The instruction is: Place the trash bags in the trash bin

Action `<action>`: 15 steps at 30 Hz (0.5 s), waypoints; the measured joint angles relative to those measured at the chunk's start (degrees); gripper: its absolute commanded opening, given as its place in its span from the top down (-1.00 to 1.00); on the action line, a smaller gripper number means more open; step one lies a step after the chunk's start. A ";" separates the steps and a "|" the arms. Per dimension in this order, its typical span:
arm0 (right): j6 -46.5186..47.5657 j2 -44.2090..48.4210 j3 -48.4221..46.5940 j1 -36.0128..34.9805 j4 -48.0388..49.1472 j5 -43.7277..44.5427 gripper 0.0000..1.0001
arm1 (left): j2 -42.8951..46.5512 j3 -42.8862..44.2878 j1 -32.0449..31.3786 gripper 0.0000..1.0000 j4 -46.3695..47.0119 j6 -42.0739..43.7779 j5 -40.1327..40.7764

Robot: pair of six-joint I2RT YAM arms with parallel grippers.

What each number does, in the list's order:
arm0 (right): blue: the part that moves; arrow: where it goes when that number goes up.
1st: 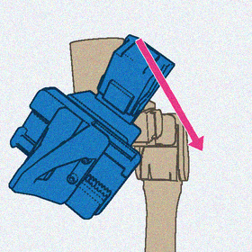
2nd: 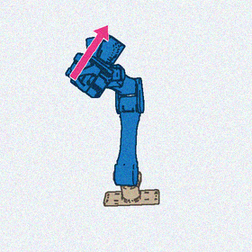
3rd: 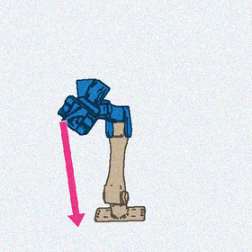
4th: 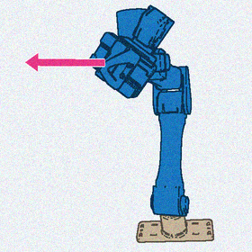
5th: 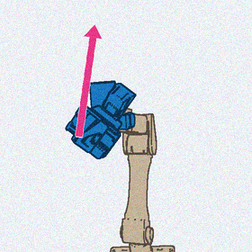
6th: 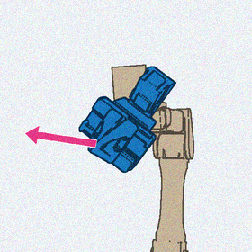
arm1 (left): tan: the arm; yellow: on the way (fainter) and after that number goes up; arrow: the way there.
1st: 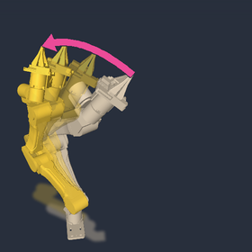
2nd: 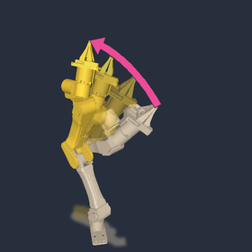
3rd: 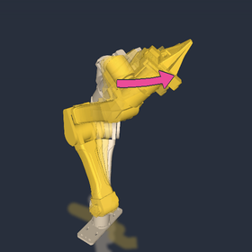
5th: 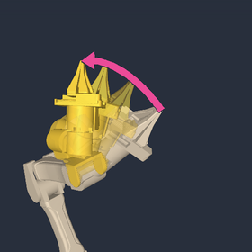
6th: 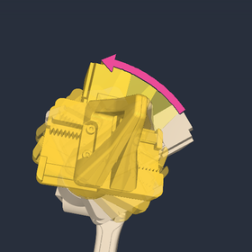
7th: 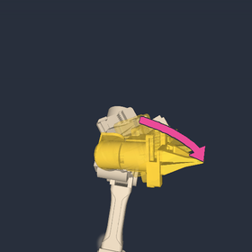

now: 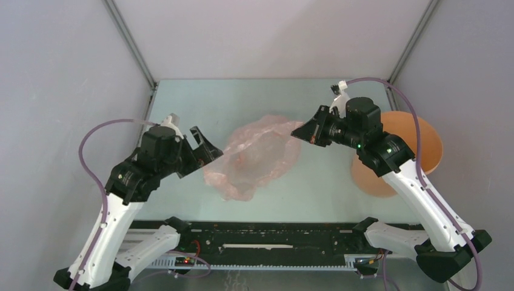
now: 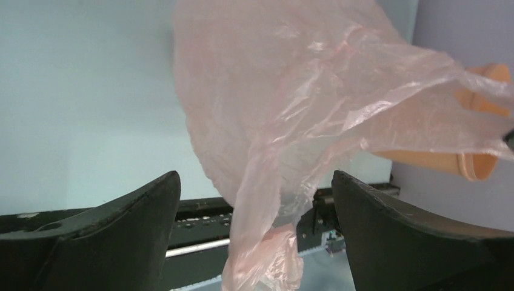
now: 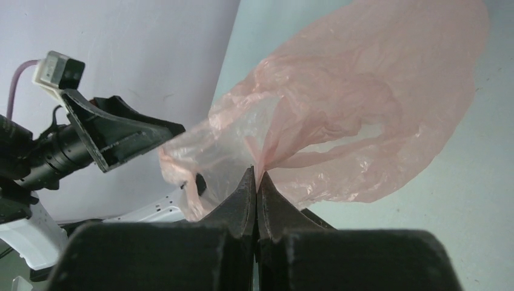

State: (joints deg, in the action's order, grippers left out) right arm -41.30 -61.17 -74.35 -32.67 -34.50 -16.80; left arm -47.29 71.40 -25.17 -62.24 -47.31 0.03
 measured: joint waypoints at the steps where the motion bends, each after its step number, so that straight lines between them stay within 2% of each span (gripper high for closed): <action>1: -0.02 0.00 0.00 0.02 0.00 0.09 1.00 | 0.57 -1.05 -0.68 -1.00 0.63 -0.48 -0.96; 6: -0.52 0.00 0.00 0.00 0.02 1.36 1.00 | 3.98 -7.80 -9.09 -1.00 7.37 -4.02 -5.90; 9: -2.12 0.00 0.00 0.13 0.07 2.69 1.00 | 3.78 -8.50 -13.00 -1.00 8.72 -4.79 -6.29; 13: -5.88 0.00 0.02 1.36 0.22 4.72 1.00 | 1.60 -8.39 -13.84 -0.99 10.73 -4.42 -3.82; 15: -8.00 0.15 0.22 2.36 0.85 5.84 1.00 | -0.52 -8.35 -13.84 -0.93 11.67 -3.93 -2.97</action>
State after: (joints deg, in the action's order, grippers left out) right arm -49.30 -61.01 -74.13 -30.30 -33.65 -10.96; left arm -47.81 63.05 -39.00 -50.57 -51.24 -2.94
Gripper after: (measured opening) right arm 0.007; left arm 0.996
